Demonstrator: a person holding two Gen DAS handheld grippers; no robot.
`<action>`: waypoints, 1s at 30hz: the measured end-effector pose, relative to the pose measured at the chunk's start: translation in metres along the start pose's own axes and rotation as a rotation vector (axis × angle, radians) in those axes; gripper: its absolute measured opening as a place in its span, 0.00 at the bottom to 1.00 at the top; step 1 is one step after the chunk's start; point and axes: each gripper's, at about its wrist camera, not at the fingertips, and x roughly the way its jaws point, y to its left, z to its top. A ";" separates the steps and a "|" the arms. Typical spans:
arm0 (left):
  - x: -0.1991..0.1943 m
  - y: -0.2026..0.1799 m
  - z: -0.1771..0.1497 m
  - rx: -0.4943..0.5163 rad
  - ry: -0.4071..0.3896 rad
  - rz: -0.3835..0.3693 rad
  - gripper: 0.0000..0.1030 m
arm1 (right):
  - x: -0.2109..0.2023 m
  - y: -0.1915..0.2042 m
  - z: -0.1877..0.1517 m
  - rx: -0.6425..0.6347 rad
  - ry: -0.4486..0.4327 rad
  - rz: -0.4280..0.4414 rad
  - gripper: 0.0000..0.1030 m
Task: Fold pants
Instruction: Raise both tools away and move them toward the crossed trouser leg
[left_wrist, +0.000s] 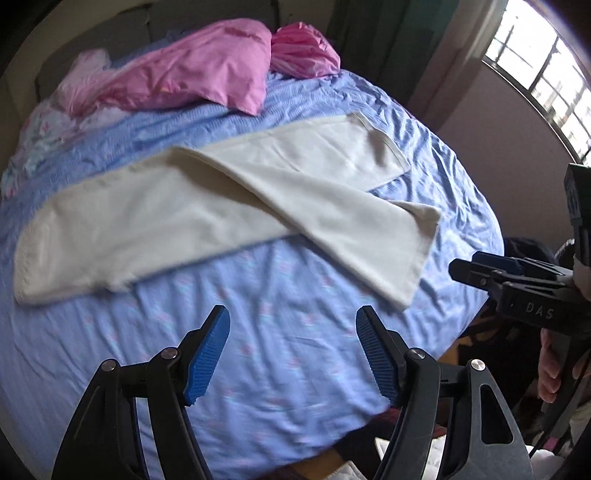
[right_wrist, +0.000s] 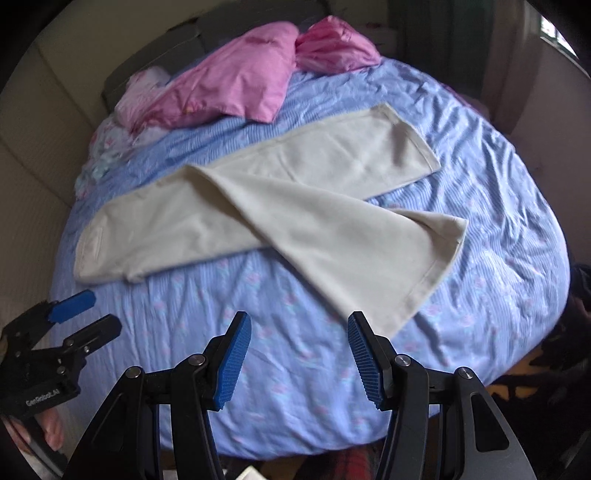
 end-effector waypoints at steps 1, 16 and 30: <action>0.004 -0.009 0.000 -0.010 0.009 -0.003 0.68 | 0.002 -0.011 0.000 -0.017 0.016 0.000 0.54; 0.074 -0.102 -0.007 -0.068 0.168 -0.150 0.67 | 0.014 -0.113 -0.014 0.005 0.102 -0.034 0.54; 0.173 -0.124 -0.002 -0.505 0.293 -0.151 0.66 | 0.071 -0.188 0.020 -0.104 0.226 -0.014 0.54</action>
